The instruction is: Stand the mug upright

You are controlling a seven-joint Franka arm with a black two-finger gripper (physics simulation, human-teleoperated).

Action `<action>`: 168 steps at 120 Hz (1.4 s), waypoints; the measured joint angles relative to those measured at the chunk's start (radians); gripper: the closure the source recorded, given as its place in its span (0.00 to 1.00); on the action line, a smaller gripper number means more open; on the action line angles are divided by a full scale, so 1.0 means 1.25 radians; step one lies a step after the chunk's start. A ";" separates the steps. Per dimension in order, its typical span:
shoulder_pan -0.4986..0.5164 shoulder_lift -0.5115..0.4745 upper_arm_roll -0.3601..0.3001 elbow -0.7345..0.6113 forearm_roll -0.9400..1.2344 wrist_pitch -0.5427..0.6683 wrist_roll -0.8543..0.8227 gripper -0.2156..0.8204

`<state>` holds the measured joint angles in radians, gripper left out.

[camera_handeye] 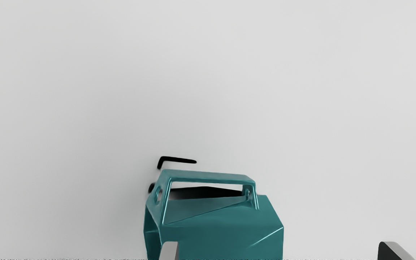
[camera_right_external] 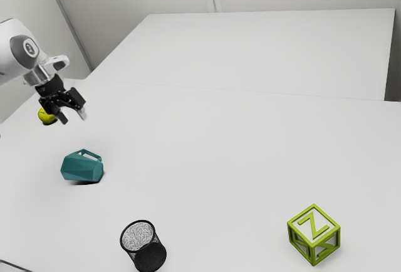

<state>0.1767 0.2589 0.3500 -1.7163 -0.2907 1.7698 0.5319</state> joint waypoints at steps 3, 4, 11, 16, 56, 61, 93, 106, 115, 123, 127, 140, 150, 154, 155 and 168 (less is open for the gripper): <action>0.013 0.010 -0.004 0.004 -0.003 -0.006 0.009 0.21; 0.017 0.014 -0.005 0.006 -0.004 -0.008 0.011 0.21; 0.042 0.040 -0.013 0.014 -0.012 -0.020 0.031 0.21; 0.059 0.055 -0.015 0.017 -0.021 -0.030 0.044 0.21; 0.152 0.138 -0.019 0.019 -0.110 -0.104 0.122 0.21; 0.169 0.148 -0.033 0.020 -0.120 -0.114 0.129 0.21; 0.199 0.183 -0.054 0.023 -0.192 -0.169 0.169 0.22; 0.199 0.187 -0.054 0.020 -0.209 -0.181 0.179 0.31; 0.200 0.186 -0.054 0.018 -0.219 -0.186 0.185 0.43; 0.202 0.185 -0.053 0.012 -0.227 -0.189 0.190 0.53; 0.204 0.185 -0.053 0.010 -0.232 -0.191 0.192 0.57; 0.206 0.185 -0.052 0.006 -0.246 -0.195 0.198 0.68; 0.207 0.185 -0.048 0.006 -0.261 -0.200 0.203 0.74; 0.207 0.184 -0.046 0.006 -0.270 -0.203 0.205 0.76; 0.207 0.184 -0.046 0.006 -0.272 -0.204 0.205 0.76; 0.209 0.184 -0.045 -0.006 -0.301 -0.213 0.210 0.83</action>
<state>0.4377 0.4885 0.2940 -1.7232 -0.6667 1.5033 0.7946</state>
